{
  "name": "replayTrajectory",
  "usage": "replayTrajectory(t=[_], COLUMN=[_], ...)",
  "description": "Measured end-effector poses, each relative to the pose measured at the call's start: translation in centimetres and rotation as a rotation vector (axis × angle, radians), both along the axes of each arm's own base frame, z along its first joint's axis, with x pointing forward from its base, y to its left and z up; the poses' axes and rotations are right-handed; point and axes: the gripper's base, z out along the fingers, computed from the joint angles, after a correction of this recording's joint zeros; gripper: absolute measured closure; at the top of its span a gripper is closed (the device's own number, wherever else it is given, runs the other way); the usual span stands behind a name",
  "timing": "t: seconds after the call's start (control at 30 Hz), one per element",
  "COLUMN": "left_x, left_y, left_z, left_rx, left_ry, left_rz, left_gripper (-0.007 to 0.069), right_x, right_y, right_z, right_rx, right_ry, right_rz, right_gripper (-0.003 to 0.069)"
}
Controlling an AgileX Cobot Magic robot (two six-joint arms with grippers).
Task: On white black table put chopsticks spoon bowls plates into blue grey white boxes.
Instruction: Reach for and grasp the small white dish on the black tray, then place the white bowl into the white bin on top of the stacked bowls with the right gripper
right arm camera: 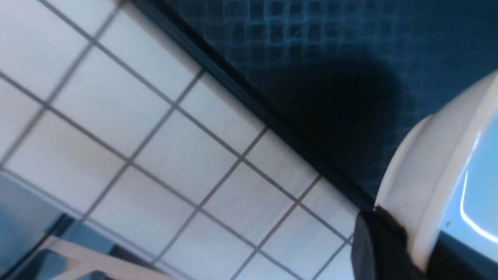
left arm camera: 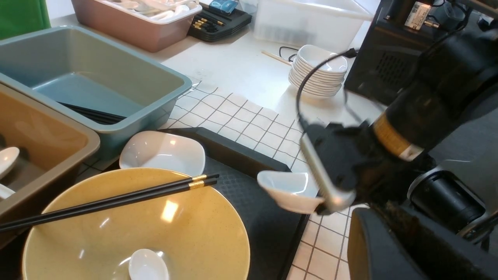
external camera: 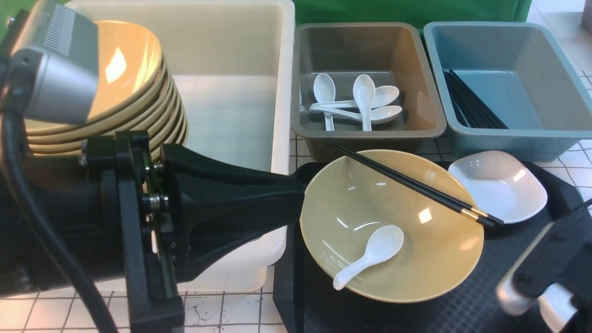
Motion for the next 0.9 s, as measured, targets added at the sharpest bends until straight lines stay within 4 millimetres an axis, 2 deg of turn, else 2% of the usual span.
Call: replayTrajectory(t=[0.13,0.4,0.5,0.57,0.63,0.67,0.73,0.9], left_x=[0.2,0.4,0.7,0.9,0.9,0.8,0.3,-1.7], left_y=[0.1,0.3,0.5,1.0,1.6,1.8,2.7,5.3], left_z=[0.1,-0.3,-0.7,-1.0,-1.1,-0.9,-0.3,0.9], left_rx=[-0.015,0.006,0.043,0.082,0.120,0.118,0.119,0.087], left_ry=[0.020,0.081,0.104,0.124,0.124,0.133,0.136,0.137], left_rz=[0.026,0.077,0.117,0.184,0.237,0.258,0.323,0.496], left_gripper=[0.0625,0.0625,0.0625,0.0625,0.0625,0.0625,0.0625,0.0625], right_x=[-1.2,-2.1,-1.9,-1.4,-0.7,-0.3,1.0,5.0], right_y=[-0.7,-0.6,-0.3,0.3,1.3,1.7,3.4,9.2], right_z=[2.5,5.3,7.1,9.6,11.3,11.5,12.9,14.3], right_rx=[0.050,0.158,0.203,0.234,0.248,0.248,0.272,0.300], right_ry=[-0.002,-0.011,-0.052,-0.106,-0.135,-0.135,-0.168,-0.243], right_rz=[-0.017,-0.028,0.008,0.105,0.203,0.224,0.333,0.585], right_gripper=[0.0610,0.0610,0.0610,0.0610,0.0610,0.0610,0.0610,0.0609])
